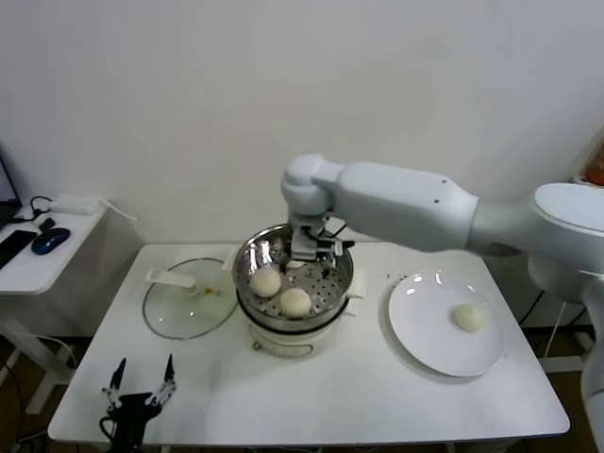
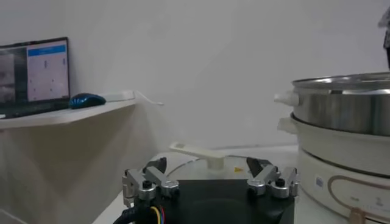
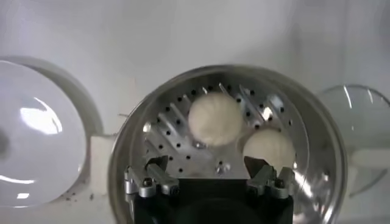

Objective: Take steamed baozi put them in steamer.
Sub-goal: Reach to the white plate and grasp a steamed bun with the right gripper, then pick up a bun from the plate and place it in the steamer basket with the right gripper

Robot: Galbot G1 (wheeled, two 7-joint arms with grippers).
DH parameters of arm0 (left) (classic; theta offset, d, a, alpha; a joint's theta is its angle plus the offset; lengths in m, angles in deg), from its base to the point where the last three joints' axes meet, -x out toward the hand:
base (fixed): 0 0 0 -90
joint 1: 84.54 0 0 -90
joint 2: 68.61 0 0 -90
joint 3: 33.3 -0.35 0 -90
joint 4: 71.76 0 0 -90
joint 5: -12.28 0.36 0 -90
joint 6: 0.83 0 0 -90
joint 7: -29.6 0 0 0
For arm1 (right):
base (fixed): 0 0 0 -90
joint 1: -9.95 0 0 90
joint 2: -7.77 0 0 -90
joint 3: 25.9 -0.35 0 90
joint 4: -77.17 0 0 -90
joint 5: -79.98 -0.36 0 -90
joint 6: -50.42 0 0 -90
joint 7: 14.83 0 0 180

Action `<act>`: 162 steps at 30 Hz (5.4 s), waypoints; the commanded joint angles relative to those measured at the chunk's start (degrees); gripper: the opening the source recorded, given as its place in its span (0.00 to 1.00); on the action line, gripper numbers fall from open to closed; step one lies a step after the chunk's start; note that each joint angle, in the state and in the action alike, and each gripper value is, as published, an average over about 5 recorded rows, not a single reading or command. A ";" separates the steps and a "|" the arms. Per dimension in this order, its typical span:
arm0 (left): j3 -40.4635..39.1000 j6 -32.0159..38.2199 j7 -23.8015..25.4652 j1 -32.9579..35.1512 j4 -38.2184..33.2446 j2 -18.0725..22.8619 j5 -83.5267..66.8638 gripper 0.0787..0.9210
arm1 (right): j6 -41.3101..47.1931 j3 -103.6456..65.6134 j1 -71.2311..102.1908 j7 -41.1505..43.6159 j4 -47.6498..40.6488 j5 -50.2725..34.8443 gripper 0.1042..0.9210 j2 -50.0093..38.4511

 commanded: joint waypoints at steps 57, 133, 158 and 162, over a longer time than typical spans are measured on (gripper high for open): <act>-0.93 -1.04 0.53 -1.20 0.31 -0.56 -0.17 0.88 | 19.19 -24.88 34.08 -9.09 -25.22 7.78 0.88 -28.43; -2.19 0.53 0.73 -2.99 -1.91 0.22 2.28 0.88 | 36.60 26.35 -14.97 -13.05 -9.79 -54.52 0.69 -4.60; -0.85 0.42 0.46 -2.37 -1.04 -0.47 0.66 0.88 | 36.84 23.69 -2.40 -14.37 -18.88 -50.92 0.69 5.65; -0.89 0.45 0.46 -2.40 -0.91 -0.51 0.58 0.88 | 36.81 23.61 -1.75 -14.49 -19.70 -49.70 0.69 5.11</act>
